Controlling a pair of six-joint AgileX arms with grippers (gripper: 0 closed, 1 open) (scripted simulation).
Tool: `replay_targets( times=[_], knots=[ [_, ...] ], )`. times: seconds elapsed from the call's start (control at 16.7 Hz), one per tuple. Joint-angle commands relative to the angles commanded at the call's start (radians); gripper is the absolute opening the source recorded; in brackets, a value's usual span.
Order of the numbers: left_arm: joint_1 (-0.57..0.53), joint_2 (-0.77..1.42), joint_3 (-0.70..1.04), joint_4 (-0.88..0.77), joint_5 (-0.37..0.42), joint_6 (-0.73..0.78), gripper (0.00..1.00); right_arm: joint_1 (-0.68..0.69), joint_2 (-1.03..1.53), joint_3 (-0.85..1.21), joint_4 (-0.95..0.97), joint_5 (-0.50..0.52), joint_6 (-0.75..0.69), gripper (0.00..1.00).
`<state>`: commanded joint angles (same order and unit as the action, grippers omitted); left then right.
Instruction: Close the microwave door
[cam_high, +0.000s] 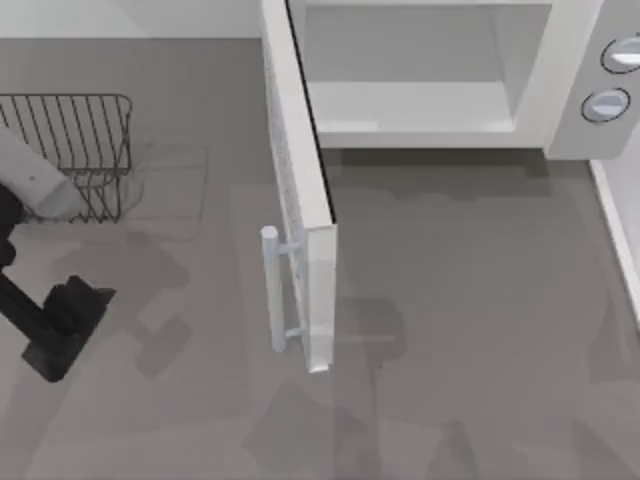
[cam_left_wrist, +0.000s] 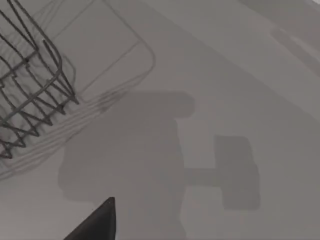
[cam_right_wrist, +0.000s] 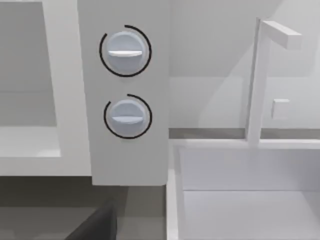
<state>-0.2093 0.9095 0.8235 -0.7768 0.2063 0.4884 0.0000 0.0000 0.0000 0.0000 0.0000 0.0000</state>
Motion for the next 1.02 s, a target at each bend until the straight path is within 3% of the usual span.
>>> replay_targets(
  times=[0.54,0.78,1.02],
  knots=[
    [-0.139,0.686,0.829,-0.576,0.160,0.336,1.00,0.000,0.000,0.000,0.000,0.000,0.000,1.00],
    [-0.171,0.847,1.101,-0.686,0.215,0.429,1.00,0.000,0.000,0.000,0.000,0.000,0.000,1.00],
    [-0.182,0.909,1.214,-0.718,0.241,0.470,1.00,0.000,0.000,0.000,0.000,0.000,0.000,1.00]
  ],
)
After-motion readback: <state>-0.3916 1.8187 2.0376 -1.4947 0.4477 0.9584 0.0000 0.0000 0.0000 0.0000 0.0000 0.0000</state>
